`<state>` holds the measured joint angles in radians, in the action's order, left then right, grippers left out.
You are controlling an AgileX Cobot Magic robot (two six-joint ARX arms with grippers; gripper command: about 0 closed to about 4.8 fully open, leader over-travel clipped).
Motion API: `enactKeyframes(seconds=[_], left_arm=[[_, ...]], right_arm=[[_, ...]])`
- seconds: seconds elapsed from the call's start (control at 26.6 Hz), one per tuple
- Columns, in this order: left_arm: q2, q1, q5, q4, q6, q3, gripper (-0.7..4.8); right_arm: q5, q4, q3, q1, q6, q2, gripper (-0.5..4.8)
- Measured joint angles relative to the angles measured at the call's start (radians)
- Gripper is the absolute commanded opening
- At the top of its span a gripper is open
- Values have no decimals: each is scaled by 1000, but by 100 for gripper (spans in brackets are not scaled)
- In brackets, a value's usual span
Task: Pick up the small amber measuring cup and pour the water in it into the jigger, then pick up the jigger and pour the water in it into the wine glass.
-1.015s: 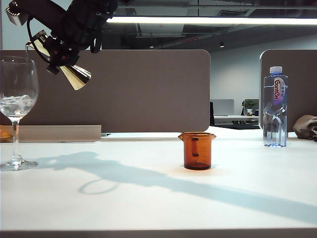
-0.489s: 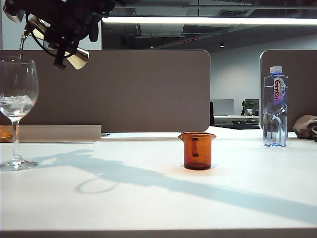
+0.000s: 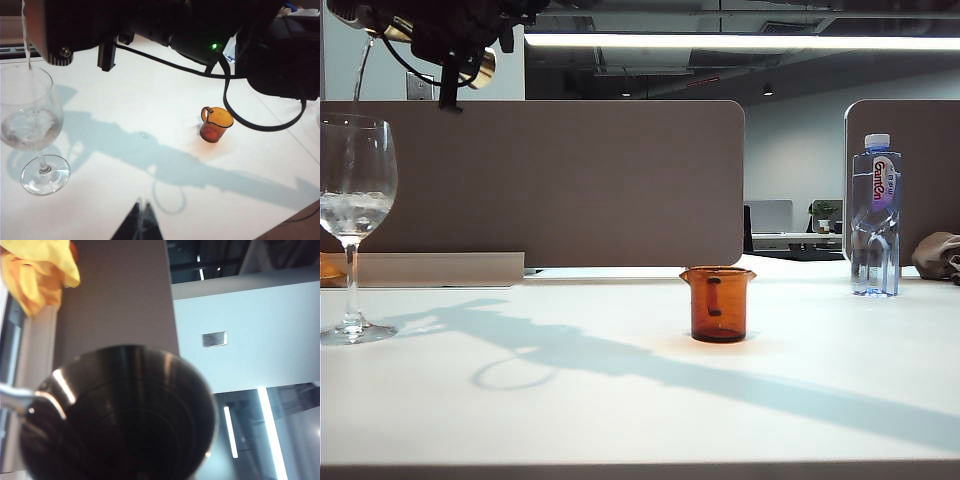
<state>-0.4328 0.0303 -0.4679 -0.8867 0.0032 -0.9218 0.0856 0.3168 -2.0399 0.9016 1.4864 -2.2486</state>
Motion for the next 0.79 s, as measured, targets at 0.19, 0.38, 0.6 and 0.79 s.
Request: enactKeyframes(seconds=[0.19,0.38,0.6,0.79], left_arm=[[0,0,0,0,0,0,-2],[0,0,0,0,0,0,-2],[0,0,0,0,0,0,-2],[0,0,0,0,0,0,-2]], right_arm=[[-20,13,0,-2,79,0,-1],[-53,66,0,-3,148,0,-1],[-62,122,0,-2,172,0,-1],[35,134,0,1,-26,0,-1]])
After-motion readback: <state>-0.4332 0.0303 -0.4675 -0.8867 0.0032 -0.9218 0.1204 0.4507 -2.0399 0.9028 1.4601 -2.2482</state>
